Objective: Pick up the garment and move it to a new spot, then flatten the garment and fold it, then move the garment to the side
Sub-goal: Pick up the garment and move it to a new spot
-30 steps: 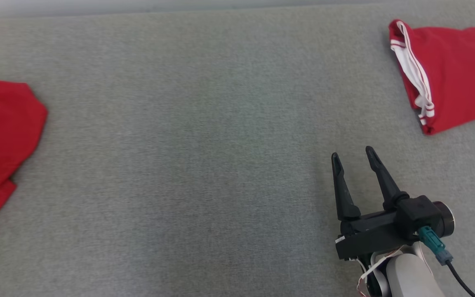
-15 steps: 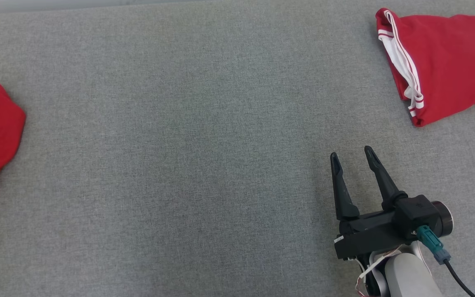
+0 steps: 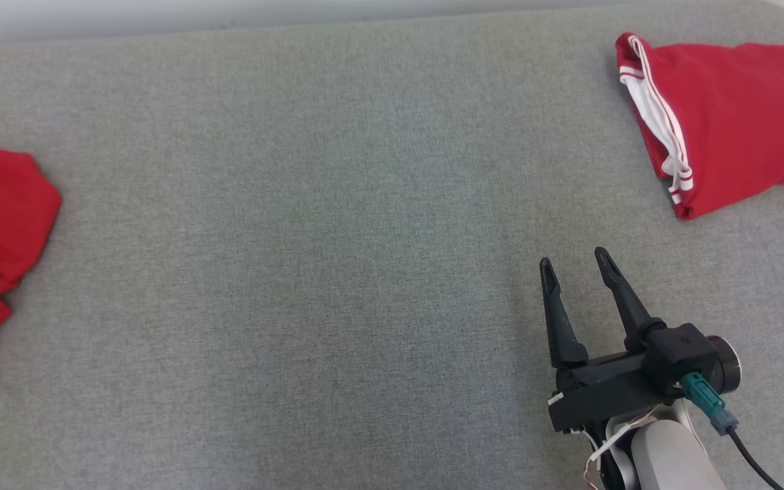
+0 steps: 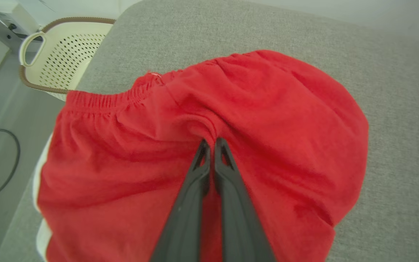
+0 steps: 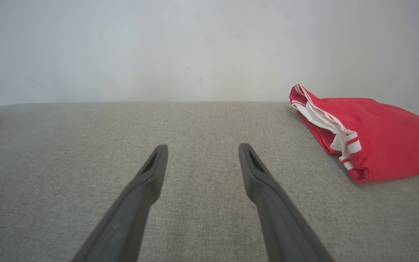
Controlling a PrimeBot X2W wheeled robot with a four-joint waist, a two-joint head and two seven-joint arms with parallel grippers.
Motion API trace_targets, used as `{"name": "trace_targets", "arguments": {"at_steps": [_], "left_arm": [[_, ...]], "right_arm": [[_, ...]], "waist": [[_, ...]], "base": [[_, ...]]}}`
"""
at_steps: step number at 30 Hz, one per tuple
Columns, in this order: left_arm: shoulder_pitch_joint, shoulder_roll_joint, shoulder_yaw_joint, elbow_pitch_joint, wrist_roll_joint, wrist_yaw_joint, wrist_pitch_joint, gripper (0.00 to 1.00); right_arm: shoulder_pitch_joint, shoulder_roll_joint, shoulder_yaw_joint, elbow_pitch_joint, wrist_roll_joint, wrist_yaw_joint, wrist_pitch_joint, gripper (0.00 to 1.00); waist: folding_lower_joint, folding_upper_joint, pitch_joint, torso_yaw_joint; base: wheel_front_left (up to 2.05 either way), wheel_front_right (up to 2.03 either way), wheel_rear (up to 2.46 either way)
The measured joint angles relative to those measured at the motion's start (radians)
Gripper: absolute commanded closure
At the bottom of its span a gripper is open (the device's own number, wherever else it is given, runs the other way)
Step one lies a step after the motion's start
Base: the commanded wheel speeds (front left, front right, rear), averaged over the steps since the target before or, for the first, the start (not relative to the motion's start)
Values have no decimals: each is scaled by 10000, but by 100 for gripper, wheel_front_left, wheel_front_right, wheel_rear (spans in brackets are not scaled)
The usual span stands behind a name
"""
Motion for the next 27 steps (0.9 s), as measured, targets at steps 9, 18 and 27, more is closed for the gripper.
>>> {"name": "trace_targets", "arguments": {"at_steps": [9,18,27], "left_arm": [[-109,153,-1323,-2161,-888,-10,-1659,100],[-123,267,-2859,-4510,-1492,-8,-2217,100],[-104,-54,-4215,-7173,-1639,-10,-1939,100]], "right_arm": [[62,-2,-27,140,94,0,0,0],[219,2,38,215,221,0,0,0],[223,0,15,19,393,0,-2,0]], "waist": [[-1,0,-443,164],[-1,0,-960,178],[0,0,-1001,-235]], "base": [[0,0,0],[0,0,0],[0,0,0]]}}
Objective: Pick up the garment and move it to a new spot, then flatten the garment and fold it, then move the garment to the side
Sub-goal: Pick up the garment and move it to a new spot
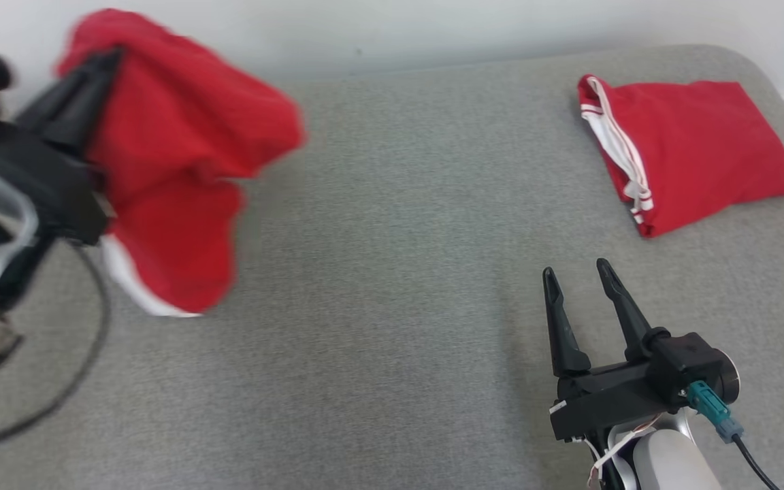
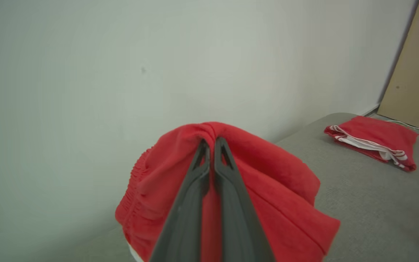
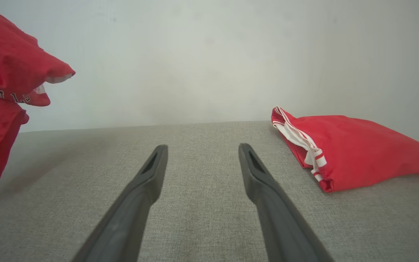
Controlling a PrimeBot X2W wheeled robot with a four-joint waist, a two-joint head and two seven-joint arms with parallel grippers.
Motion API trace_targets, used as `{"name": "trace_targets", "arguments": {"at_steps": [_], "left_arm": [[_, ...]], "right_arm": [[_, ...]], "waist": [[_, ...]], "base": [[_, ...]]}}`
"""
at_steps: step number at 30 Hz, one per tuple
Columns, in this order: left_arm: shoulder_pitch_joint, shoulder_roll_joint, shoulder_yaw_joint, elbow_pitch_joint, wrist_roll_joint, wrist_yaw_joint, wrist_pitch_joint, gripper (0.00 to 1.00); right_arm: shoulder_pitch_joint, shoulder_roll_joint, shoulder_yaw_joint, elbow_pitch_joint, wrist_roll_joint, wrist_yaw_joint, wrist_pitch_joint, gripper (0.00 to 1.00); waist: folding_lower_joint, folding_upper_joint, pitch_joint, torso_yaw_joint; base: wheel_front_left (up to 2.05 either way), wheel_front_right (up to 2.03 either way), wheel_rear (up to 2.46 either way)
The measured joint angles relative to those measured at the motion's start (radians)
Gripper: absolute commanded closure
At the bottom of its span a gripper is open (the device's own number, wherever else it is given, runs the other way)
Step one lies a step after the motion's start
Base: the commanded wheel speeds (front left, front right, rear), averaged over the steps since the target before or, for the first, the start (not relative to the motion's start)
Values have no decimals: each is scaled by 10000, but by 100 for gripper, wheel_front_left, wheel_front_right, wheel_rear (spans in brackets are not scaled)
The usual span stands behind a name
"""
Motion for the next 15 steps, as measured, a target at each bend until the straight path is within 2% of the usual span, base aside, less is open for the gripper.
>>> {"name": "trace_targets", "arguments": {"at_steps": [7,15], "left_arm": [[167,-407,-1248,-1685,-96,0,-146,100],[1092,-1208,-2493,-2015,-146,-2,-454,100]], "right_arm": [[1,-4,-50,-125,142,2,-17,0],[3,-6,-123,-176,217,0,-19,0]], "waist": [[1,0,171,-477],[1,1,418,-944]], "base": [[0,0,0],[0,0,0]]}}
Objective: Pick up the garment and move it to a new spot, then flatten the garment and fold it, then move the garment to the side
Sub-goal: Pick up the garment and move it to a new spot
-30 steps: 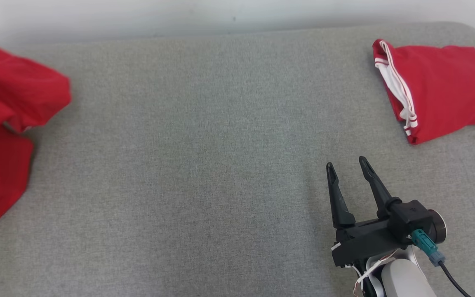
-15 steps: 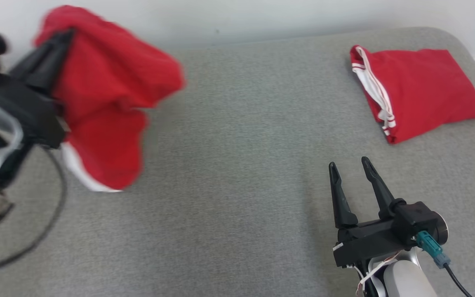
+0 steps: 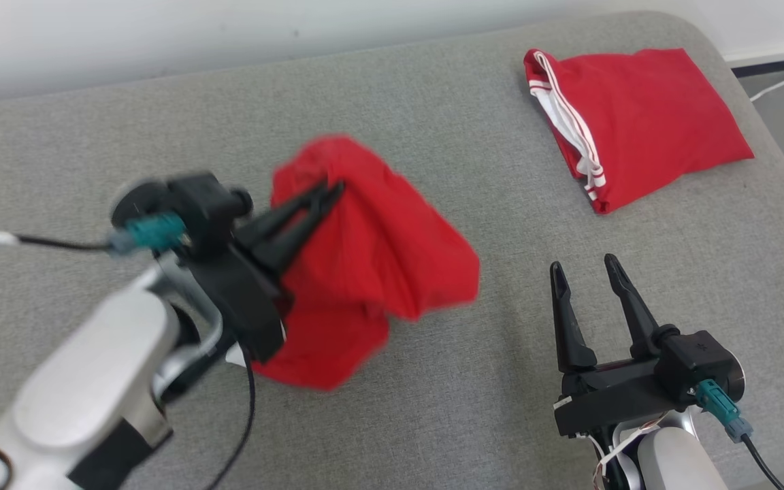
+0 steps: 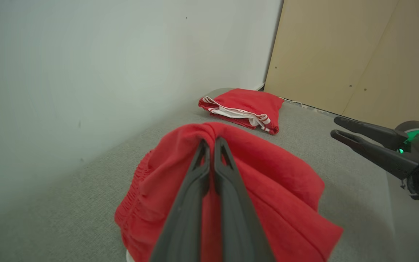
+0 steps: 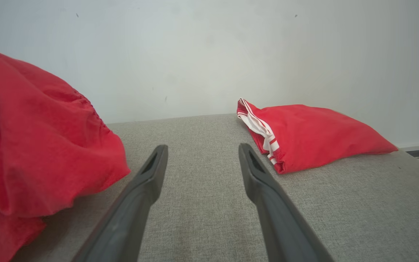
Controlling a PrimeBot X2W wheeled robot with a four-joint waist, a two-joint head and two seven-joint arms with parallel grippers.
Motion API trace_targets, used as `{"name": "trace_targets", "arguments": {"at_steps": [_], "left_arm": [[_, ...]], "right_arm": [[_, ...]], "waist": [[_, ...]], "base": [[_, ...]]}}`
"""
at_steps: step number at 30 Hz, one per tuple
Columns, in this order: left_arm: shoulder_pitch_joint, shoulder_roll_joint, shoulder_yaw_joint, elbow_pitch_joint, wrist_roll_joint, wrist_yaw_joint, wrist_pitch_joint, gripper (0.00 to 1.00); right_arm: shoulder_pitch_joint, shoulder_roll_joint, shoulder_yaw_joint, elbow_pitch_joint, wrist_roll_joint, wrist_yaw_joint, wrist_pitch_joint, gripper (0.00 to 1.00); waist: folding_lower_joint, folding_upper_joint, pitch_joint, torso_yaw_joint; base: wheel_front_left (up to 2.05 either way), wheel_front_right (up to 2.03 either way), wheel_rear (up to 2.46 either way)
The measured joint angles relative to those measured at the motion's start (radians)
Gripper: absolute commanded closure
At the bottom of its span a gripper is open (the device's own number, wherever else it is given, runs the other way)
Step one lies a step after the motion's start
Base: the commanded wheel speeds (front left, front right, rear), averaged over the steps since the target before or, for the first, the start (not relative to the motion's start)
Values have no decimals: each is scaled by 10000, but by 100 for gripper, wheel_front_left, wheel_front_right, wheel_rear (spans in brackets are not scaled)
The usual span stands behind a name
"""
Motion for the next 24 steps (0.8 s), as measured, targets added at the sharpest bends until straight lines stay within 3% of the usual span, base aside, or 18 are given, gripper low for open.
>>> {"name": "trace_targets", "arguments": {"at_steps": [9,10,11,18,24], "left_arm": [[763,-596,-849,1745,17,2,-1262,99],[779,-681,-951,1921,48,2,-1383,61],[787,-769,-1005,2050,54,2,-1534,0],[1166,-1233,-976,2184,36,270,-2454,0],[2045,-1340,-633,1689,-117,825,-2863,0]], "right_arm": [[-9,2,-35,63,44,0,0,0],[-9,4,-38,77,35,0,0,0],[-8,4,-44,88,13,0,0,0],[239,4,-104,194,-35,0,0,0],[426,2,-121,245,-184,0,-2,0]], "waist": [[0,0,47,-30],[0,0,25,-4],[0,0,-2,29],[0,-1,-348,325],[-1,-1,-688,712]], "base": [[0,0,0],[0,0,0],[0,0,0],[0,0,0],[0,0,0]]}}
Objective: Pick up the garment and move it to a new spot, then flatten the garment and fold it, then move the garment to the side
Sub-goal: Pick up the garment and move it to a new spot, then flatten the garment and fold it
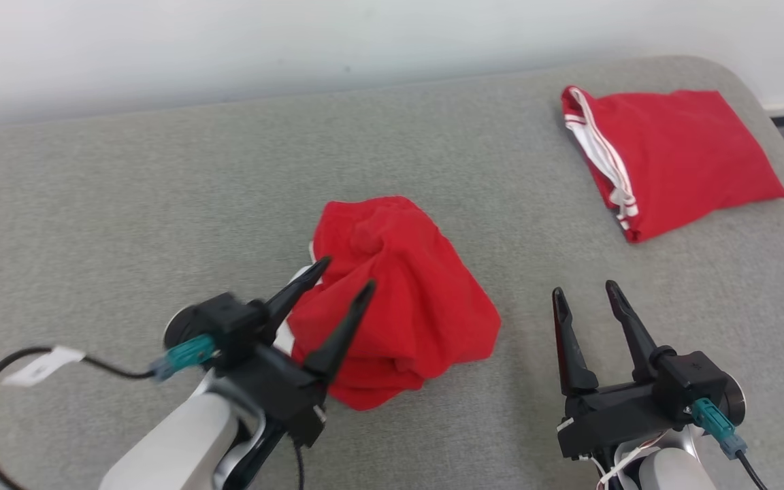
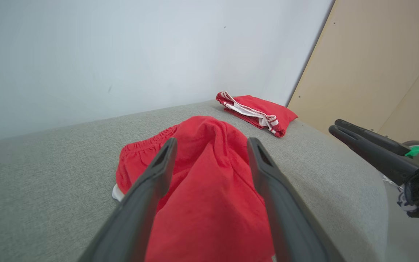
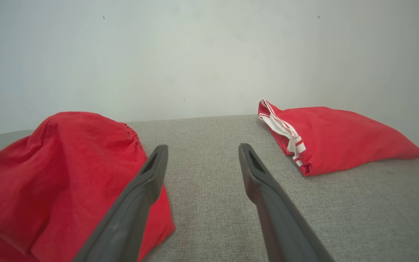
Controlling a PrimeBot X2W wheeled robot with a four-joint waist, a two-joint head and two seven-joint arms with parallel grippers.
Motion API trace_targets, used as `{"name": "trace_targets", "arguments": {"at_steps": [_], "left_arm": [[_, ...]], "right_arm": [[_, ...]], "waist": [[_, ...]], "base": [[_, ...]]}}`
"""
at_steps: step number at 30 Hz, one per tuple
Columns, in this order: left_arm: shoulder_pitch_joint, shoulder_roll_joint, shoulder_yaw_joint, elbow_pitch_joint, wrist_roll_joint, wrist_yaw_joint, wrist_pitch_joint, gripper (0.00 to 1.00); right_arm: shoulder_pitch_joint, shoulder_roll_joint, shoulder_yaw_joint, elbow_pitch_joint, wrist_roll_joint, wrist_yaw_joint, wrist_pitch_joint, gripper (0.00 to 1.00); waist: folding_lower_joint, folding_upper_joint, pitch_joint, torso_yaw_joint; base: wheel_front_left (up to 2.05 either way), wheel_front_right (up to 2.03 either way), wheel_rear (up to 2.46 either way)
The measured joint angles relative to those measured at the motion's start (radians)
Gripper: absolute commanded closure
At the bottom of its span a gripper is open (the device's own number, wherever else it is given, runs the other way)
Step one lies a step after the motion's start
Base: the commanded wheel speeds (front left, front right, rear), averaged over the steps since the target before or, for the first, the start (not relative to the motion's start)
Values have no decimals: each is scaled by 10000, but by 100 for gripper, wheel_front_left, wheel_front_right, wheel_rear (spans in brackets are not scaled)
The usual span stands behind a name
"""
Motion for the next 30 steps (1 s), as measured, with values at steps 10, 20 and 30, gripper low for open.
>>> {"name": "trace_targets", "arguments": {"at_steps": [10,20,30], "left_arm": [[1429,748,882,385,-403,422,-213,0],[1605,481,690,1536,-454,42,-217,0],[1355,173,443,2523,-522,-318,-201,100]], "right_arm": [[31,2,59,-61,-44,0,0,0],[-1,2,79,-90,-84,0,0,0],[-35,2,82,-54,-86,0,2,0]], "waist": [[0,0,-57,299],[0,0,182,47],[0,1,195,-174]], "base": [[0,0,0],[0,0,0],[0,0,0]]}}
